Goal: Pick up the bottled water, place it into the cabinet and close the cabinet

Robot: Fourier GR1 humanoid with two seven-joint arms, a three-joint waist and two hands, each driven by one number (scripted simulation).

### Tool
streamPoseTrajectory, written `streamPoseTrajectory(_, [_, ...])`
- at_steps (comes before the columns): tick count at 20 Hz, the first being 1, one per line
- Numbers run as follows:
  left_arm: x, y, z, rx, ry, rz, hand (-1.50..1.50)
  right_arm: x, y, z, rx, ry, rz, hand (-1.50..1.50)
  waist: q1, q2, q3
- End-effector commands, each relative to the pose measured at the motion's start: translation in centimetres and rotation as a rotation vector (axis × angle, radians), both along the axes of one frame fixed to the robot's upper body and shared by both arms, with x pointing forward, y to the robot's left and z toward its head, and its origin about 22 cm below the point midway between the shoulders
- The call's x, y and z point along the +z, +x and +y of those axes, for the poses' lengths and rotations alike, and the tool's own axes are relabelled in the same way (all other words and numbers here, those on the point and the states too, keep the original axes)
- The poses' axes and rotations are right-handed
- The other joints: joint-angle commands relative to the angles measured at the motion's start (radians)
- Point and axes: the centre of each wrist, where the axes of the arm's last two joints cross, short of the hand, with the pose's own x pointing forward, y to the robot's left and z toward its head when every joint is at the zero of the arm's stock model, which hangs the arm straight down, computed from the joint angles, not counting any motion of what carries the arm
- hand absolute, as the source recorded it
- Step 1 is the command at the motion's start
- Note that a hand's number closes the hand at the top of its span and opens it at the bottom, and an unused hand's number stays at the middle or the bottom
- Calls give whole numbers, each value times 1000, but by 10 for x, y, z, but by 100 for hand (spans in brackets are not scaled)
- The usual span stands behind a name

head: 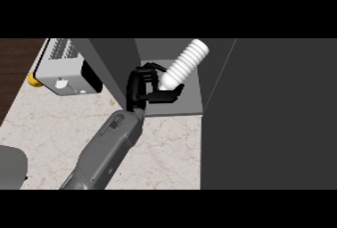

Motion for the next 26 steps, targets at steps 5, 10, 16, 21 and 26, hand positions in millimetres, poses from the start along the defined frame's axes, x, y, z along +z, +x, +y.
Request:
streamPoseTrajectory(5, [14,30,-11,54,36,-7,150,27,-3,24,58,57,-49,-150,-19,6,-1])
streamPoseTrajectory(10, [15,42,-8,87,66,-31,150,26,3,1,76,16,-44,-150,-22,8,0])
streamPoseTrajectory(16, [14,52,-1,99,170,-46,-150,29,7,9,73,46,-65,-150,-21,14,-1])
streamPoseTrajectory(21, [20,57,-7,110,219,-37,-150,14,17,5,75,39,-68,-150,-28,18,0])
streamPoseTrajectory(26, [26,66,12,145,225,-21,-150,19,4,10,111,39,-60,-150,-46,22,-1])
